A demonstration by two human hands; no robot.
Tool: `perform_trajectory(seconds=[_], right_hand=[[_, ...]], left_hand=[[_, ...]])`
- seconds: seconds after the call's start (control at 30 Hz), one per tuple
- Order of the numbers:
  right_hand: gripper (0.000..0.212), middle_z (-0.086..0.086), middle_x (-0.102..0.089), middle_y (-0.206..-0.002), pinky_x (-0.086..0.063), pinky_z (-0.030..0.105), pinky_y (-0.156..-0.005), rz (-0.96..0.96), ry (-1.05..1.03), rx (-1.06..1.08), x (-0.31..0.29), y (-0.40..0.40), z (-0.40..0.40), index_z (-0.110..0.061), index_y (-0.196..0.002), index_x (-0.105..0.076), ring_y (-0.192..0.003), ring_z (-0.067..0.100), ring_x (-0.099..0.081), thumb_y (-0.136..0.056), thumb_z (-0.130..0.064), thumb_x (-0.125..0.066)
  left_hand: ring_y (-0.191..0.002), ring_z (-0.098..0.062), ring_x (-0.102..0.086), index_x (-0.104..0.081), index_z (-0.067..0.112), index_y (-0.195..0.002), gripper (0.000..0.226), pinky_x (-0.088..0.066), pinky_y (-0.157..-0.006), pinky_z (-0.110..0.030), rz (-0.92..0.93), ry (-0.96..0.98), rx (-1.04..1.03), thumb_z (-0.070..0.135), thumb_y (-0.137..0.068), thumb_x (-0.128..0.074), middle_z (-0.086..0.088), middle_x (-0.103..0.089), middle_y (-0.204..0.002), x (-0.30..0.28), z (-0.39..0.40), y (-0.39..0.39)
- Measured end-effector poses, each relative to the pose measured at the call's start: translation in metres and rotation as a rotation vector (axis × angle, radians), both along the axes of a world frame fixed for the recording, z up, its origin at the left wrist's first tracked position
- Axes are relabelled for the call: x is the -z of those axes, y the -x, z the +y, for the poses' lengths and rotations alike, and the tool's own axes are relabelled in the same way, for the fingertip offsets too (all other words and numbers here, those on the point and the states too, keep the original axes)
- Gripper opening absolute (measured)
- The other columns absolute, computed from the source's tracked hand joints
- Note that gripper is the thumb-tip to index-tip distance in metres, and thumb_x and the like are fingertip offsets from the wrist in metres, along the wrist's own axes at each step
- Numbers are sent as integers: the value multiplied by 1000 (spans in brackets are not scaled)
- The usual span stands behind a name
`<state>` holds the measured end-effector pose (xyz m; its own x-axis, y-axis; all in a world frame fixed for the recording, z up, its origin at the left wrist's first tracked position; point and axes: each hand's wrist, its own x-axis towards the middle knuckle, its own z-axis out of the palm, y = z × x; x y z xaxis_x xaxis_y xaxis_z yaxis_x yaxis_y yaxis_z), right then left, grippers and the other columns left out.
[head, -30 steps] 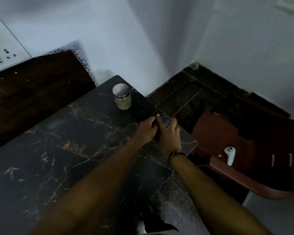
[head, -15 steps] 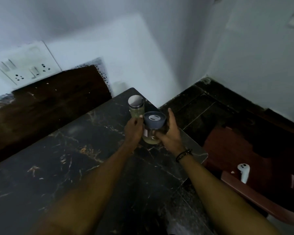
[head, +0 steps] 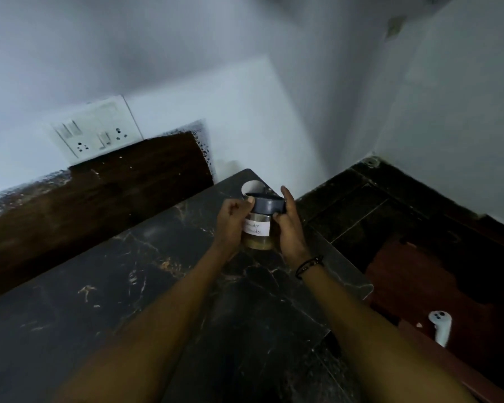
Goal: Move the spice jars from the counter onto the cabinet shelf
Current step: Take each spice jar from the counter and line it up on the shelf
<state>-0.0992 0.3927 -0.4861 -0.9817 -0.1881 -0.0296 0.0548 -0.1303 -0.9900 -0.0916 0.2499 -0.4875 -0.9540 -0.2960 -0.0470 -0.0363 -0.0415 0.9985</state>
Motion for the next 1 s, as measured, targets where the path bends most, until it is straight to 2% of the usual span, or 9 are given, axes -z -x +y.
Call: perform_trajectory(seconds=[0.07,0.13,0.3,0.4,0.57,0.7,0.87,0.93,1.0], right_hand=[[65,-15,-61,-126,-56,36,-90,71,-12,19,-20,5,-9,-48,-140,-42,-112,11,-63,-78,-27,-48],[58,-23,-66,-113,-56,27,-79,158,-61,11,-52,13,-18,-49,-137,-43,-102,5,-67,-82,-33,-46],[47,-20,-68,-107,-52,21,-72,403,8,-8,-156,40,-43,-39,-132,-44,-95,3,-67,-86,-28,-44],[49,-33,-65,-103,-50,11,-68,562,45,-42,-224,49,-58,-25,-132,-40,-91,-7,-65,-85,-37,-42],[39,-37,-64,-97,-50,10,-66,713,112,-79,-321,57,-84,-24,-128,-40,-87,-10,-65,-90,-32,-41],[43,-16,-65,-112,-52,21,-76,775,148,-87,-381,59,-99,-26,-129,-46,-99,2,-65,-87,-33,-47],[64,13,-52,-131,-55,47,-95,904,42,-79,-439,69,-107,-26,-142,-44,-116,25,-59,-81,-41,-59],[65,12,-54,-130,-55,46,-95,928,14,-67,-461,79,-109,-27,-142,-44,-114,24,-60,-81,-42,-59],[65,7,-57,-130,-56,32,-89,940,-17,-45,-478,92,-111,-27,-144,-42,-111,18,-62,-83,-41,-58]], left_hand=[[-68,-2,-68,-56,14,-90,22,-52,-58,-17,83,-52,-32,33,-88,-66,7,-71,-78,-24,-7,3],[-68,-2,-67,-59,14,-90,23,-52,-59,-18,173,-80,-51,34,-83,-68,10,-71,-75,-61,-15,8],[-81,-16,-68,-63,15,-94,41,-55,-70,-28,395,-57,-83,48,-71,-74,-7,-69,-93,-174,-38,22],[-81,-7,-68,-64,20,-100,47,-54,-70,-24,497,32,-120,56,-70,-69,1,-70,-96,-245,-52,23],[-77,-1,-69,-66,24,-101,50,-52,-62,-18,642,149,-163,63,-69,-65,5,-72,-94,-346,-75,21],[-80,-9,-72,-67,19,-104,57,-54,-63,-23,711,208,-201,65,-69,-67,1,-75,-95,-404,-92,23],[-91,-17,-72,-67,18,-105,56,-58,-73,-32,774,296,-253,65,-73,-66,-4,-74,-101,-461,-104,32],[-94,-16,-72,-67,18,-106,51,-59,-78,-33,782,346,-283,61,-79,-66,-2,-74,-102,-481,-108,39],[-88,-10,-71,-65,18,-107,45,-55,-69,-22,780,393,-316,57,-83,-67,2,-73,-98,-499,-112,47]])
